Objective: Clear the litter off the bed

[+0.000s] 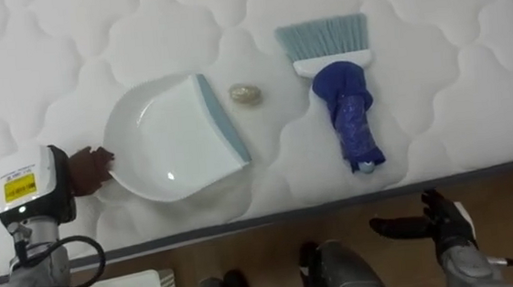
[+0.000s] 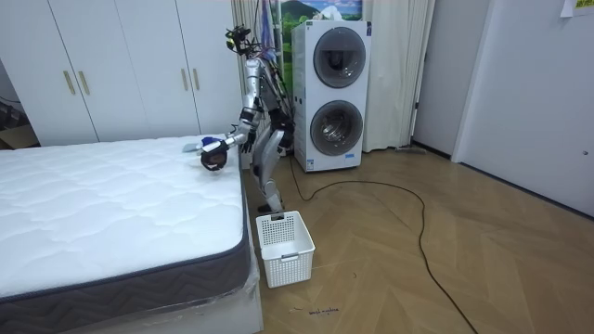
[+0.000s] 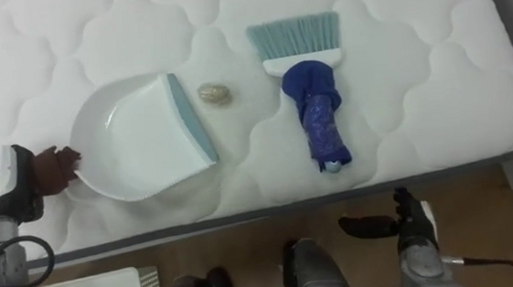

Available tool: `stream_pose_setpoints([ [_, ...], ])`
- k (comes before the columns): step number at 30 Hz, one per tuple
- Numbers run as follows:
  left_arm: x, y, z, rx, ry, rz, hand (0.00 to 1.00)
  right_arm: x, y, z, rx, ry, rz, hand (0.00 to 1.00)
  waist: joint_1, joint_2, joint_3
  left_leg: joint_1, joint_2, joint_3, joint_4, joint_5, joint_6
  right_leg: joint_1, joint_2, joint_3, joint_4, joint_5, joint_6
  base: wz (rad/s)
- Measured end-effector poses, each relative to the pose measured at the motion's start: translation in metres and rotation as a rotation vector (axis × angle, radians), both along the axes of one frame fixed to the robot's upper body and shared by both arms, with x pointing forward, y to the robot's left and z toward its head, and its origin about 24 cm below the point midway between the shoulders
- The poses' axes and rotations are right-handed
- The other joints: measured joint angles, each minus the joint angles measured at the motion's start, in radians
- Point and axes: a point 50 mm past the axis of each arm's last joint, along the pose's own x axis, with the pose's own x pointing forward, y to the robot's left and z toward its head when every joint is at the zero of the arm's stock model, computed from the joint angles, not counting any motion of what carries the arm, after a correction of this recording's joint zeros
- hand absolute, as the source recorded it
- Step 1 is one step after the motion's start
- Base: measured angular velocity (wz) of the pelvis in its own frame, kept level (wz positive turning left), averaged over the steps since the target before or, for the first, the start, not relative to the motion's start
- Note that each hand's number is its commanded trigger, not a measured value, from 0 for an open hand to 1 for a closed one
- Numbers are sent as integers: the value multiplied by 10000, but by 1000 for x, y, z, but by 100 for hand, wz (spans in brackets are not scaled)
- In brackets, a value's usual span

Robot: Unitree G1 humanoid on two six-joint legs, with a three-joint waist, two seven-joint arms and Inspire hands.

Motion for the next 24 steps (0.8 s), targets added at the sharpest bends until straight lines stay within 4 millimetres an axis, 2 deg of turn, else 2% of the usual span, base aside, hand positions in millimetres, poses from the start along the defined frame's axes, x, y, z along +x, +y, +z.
stream_pose_setpoints([
  [3, -4, -1, -4, 221, 118, -137, 100, -1, 1, 1, -394, -74, -49, 0, 49, 0, -1, 26, -11, 55, -20, 3, 5, -37, -2, 60, 26, 1, 1, -6],
  [6, -11, -5, -11, 168, 176, -53, 100, 0, -1, 4, -1407, -31, 54, 0, 159, 19, -16, 209, -14, 323, -171, 25, 44, -55, -3, 299, 36, 24, 40, -14],
  [11, -13, -7, -12, 266, -86, 1, 100, 1, -2, 6, -2351, 43, 153, 0, 165, 28, -22, 232, -21, 403, -180, 33, 58, -101, 0, 394, 91, 30, 48, -3],
  [24, -12, -13, -14, 261, -38, -127, 100, 6, 3, 12, -2968, -377, -496, 0, 223, 24, -22, 50, -8, 451, -83, 54, 84, -364, 3, 496, 213, 94, 30, -2],
])
